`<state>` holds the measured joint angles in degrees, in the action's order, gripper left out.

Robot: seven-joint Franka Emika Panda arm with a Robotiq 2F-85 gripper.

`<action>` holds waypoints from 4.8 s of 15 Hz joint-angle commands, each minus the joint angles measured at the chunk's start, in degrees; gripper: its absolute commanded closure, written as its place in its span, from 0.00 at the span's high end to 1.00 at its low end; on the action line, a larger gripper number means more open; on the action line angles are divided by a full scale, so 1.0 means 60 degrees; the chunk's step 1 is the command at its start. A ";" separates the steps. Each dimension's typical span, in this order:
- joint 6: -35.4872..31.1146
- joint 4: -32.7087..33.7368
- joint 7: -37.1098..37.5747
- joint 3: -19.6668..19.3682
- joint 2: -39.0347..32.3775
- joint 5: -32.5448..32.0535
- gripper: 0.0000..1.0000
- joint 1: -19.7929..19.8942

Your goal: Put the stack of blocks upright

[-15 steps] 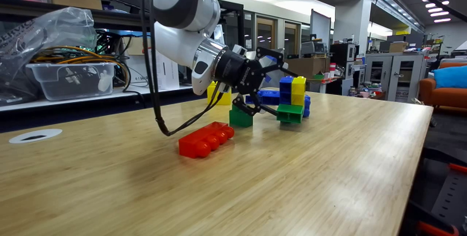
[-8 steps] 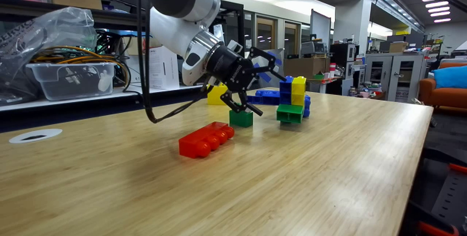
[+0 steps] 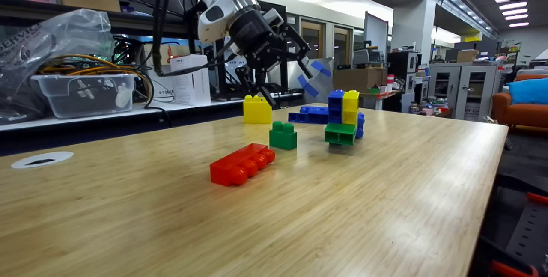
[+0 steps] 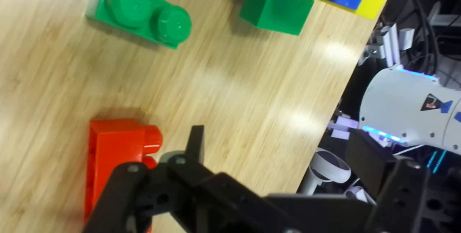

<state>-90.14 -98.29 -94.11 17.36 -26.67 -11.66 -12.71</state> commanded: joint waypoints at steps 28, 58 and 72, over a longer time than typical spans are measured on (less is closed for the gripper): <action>-0.3350 -0.1224 0.2936 -0.0506 0.0939 0.3181 1.00 0.0711; -0.6178 -0.3875 1.1612 -0.1735 0.1856 0.0590 1.00 0.1259; -0.6735 -0.4477 1.1666 -0.1886 0.2000 0.0349 1.00 0.1397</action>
<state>-128.26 -122.80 -25.46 6.04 -16.57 -7.66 -4.57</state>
